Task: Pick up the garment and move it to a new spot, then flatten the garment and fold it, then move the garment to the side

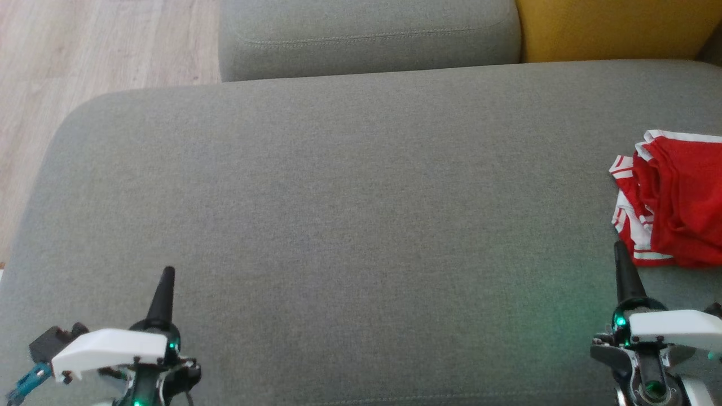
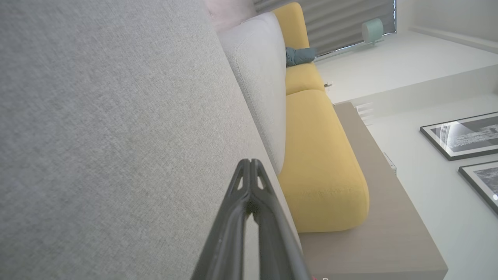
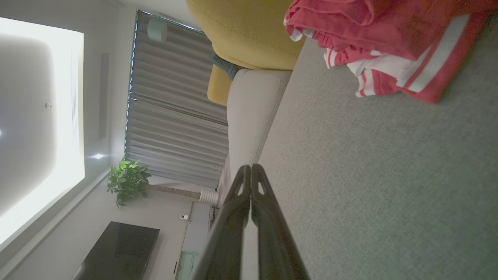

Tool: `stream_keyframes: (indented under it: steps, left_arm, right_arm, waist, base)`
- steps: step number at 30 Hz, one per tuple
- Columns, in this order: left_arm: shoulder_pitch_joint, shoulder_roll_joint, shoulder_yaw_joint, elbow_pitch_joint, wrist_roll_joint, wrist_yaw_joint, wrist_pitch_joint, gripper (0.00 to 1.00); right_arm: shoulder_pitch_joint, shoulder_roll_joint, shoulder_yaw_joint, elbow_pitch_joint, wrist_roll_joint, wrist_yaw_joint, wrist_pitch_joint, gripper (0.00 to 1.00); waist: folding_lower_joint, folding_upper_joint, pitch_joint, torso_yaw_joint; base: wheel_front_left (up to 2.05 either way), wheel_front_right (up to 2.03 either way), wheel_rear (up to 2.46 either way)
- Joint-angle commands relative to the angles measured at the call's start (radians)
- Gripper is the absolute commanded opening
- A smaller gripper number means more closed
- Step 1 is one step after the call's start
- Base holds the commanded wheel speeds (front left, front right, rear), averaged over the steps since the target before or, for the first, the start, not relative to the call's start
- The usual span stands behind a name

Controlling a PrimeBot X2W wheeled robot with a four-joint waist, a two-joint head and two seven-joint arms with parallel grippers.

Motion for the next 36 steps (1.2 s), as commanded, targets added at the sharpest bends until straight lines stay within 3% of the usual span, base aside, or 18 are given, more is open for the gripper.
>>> stream_keyframes:
  steps: [1,28,36]
  left_arm:
    - [-0.062,0.007,0.04,-0.033,-0.034,-0.015,0.008,0.0]
    - [-0.096,-0.006,0.11,-0.033,-0.322,-0.058,0.084,0.0]
    - [-0.097,-0.007,0.112,-0.033,-0.328,-0.059,0.086,0.0]
  right_arm:
    - [-0.055,-0.021,0.009,-0.027,0.037,-0.001,0.009,0.0]
    - [-0.089,-0.021,-0.011,0.009,0.335,-0.001,0.029,0.0]
    - [-0.09,-0.019,-0.014,0.009,0.339,-0.001,0.031,0.0]
  waist:
    - [0.0,0.0,-0.001,0.0]
    - [0.0,0.0,-0.009,0.002]
    - [0.0,0.0,-0.01,0.002]
  base:
    - [0.0,0.0,0.0]
    - [0.0,0.0,0.0]
    - [0.0,0.0,0.0]
